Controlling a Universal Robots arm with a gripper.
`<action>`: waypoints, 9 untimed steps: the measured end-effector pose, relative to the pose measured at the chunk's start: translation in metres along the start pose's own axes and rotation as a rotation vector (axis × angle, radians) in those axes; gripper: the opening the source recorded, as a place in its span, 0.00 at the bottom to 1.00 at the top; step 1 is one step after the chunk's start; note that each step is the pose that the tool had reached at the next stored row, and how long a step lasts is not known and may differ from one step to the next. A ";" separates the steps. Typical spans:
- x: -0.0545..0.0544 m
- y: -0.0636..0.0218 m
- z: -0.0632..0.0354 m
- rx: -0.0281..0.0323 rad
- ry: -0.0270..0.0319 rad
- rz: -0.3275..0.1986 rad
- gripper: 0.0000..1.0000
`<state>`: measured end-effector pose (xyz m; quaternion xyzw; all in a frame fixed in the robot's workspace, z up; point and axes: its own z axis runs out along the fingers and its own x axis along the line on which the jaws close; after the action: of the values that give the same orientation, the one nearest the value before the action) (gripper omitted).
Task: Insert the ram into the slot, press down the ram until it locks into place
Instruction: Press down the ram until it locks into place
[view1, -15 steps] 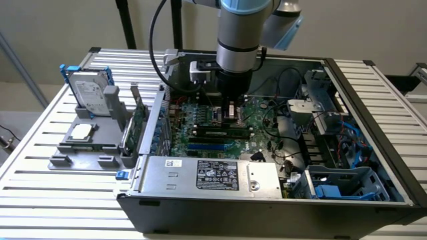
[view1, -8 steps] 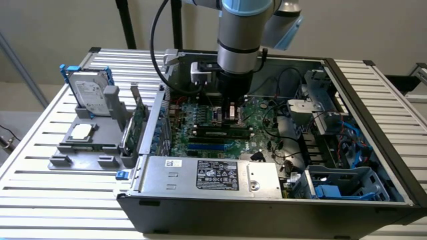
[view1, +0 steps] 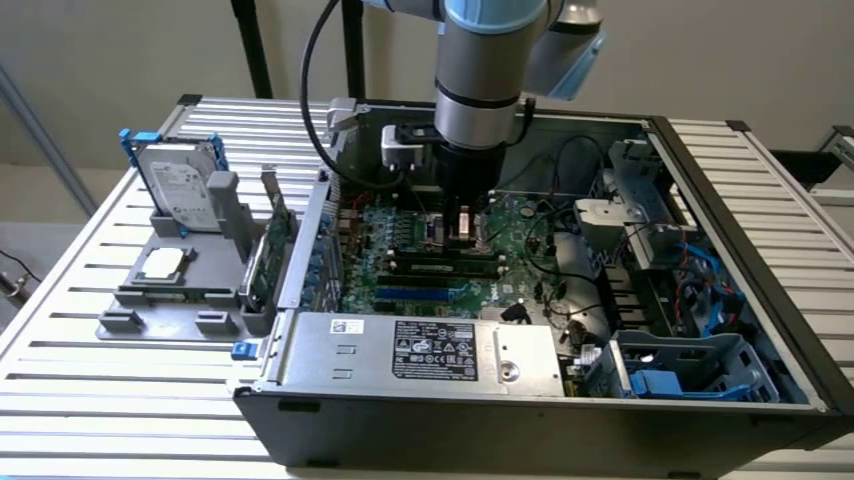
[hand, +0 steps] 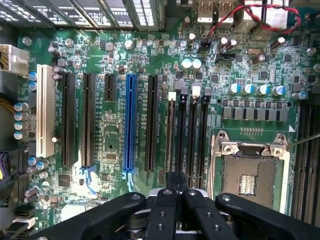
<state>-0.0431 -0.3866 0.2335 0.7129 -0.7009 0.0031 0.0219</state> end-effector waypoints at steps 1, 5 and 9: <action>0.000 -0.0001 -0.0047 -0.0023 0.0005 0.000 0.11; 0.001 -0.0001 -0.0152 -0.0065 0.0005 0.000 0.11; 0.001 -0.0001 -0.0157 -0.0064 -0.0001 0.000 0.11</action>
<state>-0.0426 -0.3875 0.2492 0.7129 -0.7008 0.0008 0.0241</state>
